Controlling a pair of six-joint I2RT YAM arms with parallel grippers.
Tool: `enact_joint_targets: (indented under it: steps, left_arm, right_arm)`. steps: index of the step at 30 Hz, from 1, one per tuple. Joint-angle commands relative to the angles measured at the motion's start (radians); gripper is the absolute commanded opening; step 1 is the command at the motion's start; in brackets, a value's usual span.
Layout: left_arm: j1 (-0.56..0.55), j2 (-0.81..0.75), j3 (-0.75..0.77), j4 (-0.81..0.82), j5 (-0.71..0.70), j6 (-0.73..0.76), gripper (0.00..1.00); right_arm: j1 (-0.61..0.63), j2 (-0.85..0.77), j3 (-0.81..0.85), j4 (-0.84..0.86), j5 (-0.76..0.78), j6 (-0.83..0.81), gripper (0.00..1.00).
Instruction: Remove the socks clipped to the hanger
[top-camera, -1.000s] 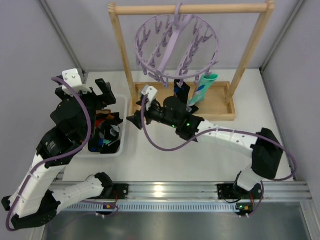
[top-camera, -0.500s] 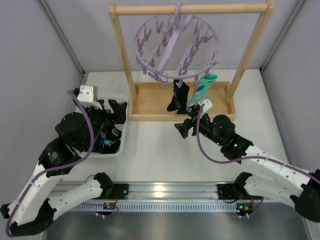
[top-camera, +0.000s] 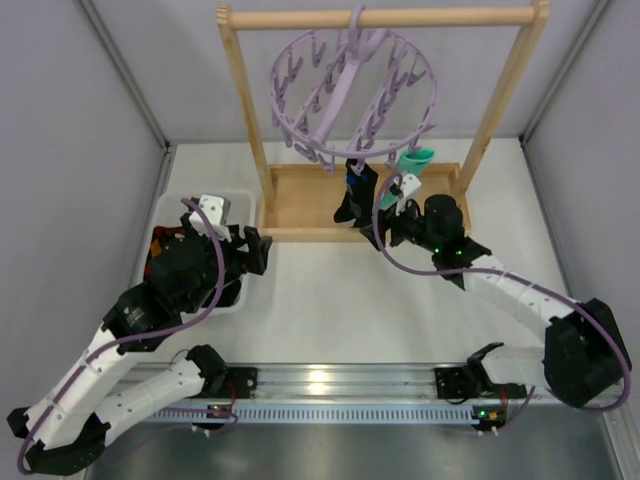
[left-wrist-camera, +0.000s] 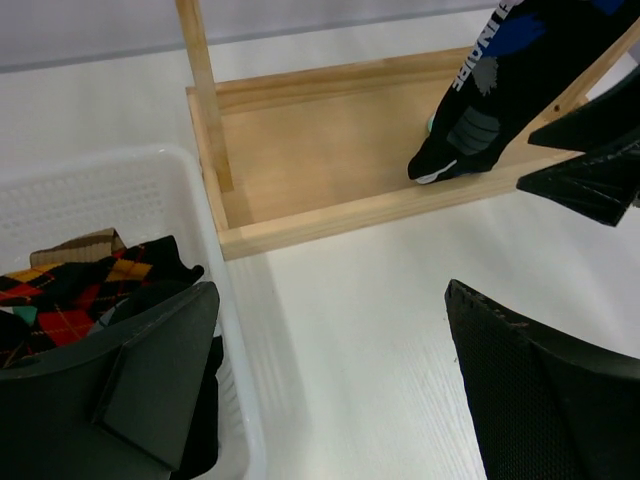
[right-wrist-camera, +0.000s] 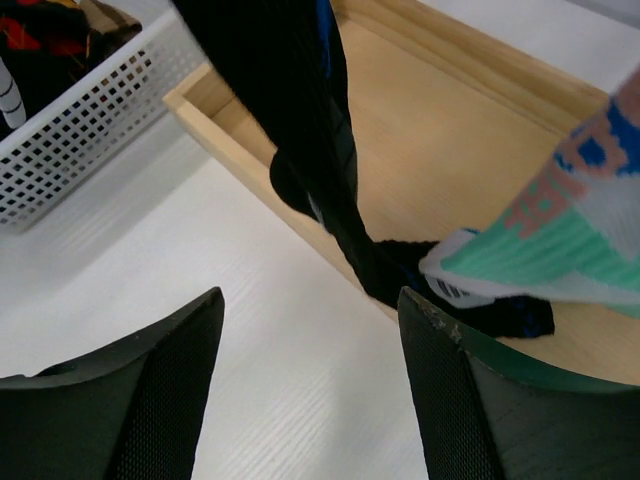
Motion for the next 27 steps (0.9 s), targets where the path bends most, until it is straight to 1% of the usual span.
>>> enact_joint_targets:
  steps: [1, 2, 4, 8, 10, 13, 14, 15, 16, 17, 19, 20, 21, 22, 23, 24, 25, 26, 27]
  left_arm:
    - [0.003, -0.015, -0.017, 0.016, 0.029, 0.0, 0.98]
    - [0.003, -0.014, -0.017, 0.016, 0.029, -0.001, 0.98]
    - [0.003, -0.015, -0.015, 0.016, 0.044, -0.006, 0.98]
    - [0.003, -0.025, -0.003, 0.015, 0.062, -0.032, 0.98]
    - [0.003, -0.026, 0.006, 0.016, 0.065, -0.047, 0.98]
    - [0.003, -0.028, 0.04, 0.015, 0.058, -0.074, 0.98]
    - [0.003, -0.026, 0.066, 0.013, 0.049, -0.087, 0.98]
    - [0.003, -0.019, 0.088, 0.01, 0.029, -0.113, 0.98]
    - [0.003, -0.009, 0.109, 0.005, 0.026, -0.127, 0.98]
    - [0.003, 0.004, 0.167, 0.002, 0.026, -0.134, 0.98]
    - [0.003, 0.059, 0.222, -0.013, 0.05, -0.15, 0.98]
    - [0.003, 0.081, 0.258, -0.016, 0.058, -0.151, 0.98]
    - [0.003, 0.13, 0.314, -0.025, 0.073, -0.154, 0.98]
    - [0.003, 0.152, 0.347, -0.028, 0.081, -0.154, 0.98]
    - [0.003, 0.168, 0.371, -0.033, 0.09, -0.156, 0.98]
    - [0.003, 0.19, 0.416, -0.033, 0.099, -0.154, 0.98]
    - [0.003, 0.217, 0.434, -0.033, 0.105, -0.154, 0.98]
    - [0.003, 0.234, 0.453, -0.031, 0.11, -0.153, 0.98]
    - [0.003, 0.253, 0.5, -0.033, 0.116, -0.144, 0.98]
  right_arm:
    - [-0.011, 0.087, 0.096, 0.155, -0.096, -0.045, 0.67]
    - [-0.009, 0.102, 0.099, 0.182, -0.085, -0.045, 0.65]
    - [-0.011, 0.147, 0.082, 0.293, -0.082, -0.043, 0.64]
    - [-0.006, 0.208, 0.039, 0.483, -0.103, -0.01, 0.54]
    - [0.012, 0.228, 0.011, 0.573, -0.108, 0.006, 0.52]
    - [0.052, 0.239, 0.008, 0.595, -0.08, -0.006, 0.32]
    - [0.064, 0.237, 0.008, 0.595, -0.038, -0.011, 0.14]
    - [0.092, 0.234, 0.001, 0.597, -0.013, -0.014, 0.07]
    - [0.107, 0.218, -0.002, 0.6, 0.011, -0.023, 0.02]
    - [0.124, 0.207, -0.006, 0.597, 0.074, -0.028, 0.0]
    - [0.192, 0.17, 0.002, 0.566, 0.133, -0.049, 0.0]
    - [0.218, 0.158, 0.013, 0.496, 0.198, -0.049, 0.0]
    - [0.271, 0.146, 0.049, 0.45, 0.222, -0.086, 0.0]
    - [0.296, 0.126, 0.066, 0.415, 0.248, -0.097, 0.0]
    - [0.322, 0.116, 0.079, 0.385, 0.334, -0.097, 0.0]
    - [0.377, 0.112, 0.105, 0.338, 0.372, -0.095, 0.0]
    - [0.403, 0.107, 0.119, 0.309, 0.41, -0.094, 0.0]
    - [0.426, 0.11, 0.135, 0.28, 0.506, -0.092, 0.0]
    - [0.478, 0.121, 0.17, 0.228, 0.551, -0.091, 0.0]
